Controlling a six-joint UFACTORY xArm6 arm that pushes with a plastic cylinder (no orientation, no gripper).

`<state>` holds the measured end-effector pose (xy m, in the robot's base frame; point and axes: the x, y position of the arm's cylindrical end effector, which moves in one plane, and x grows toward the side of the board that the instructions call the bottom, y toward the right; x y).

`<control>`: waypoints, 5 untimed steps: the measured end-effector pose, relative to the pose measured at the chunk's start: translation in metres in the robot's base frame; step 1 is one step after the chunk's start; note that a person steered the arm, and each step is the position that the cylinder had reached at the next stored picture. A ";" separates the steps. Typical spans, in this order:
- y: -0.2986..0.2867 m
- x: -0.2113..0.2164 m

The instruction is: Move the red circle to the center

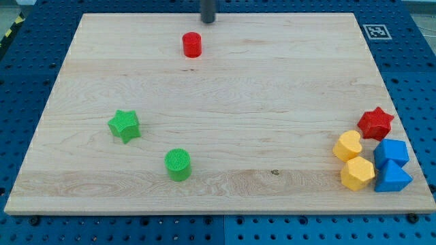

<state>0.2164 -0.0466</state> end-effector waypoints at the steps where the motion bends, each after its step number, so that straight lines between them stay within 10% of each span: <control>1: -0.012 0.039; 5: 0.001 0.067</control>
<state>0.2830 -0.0455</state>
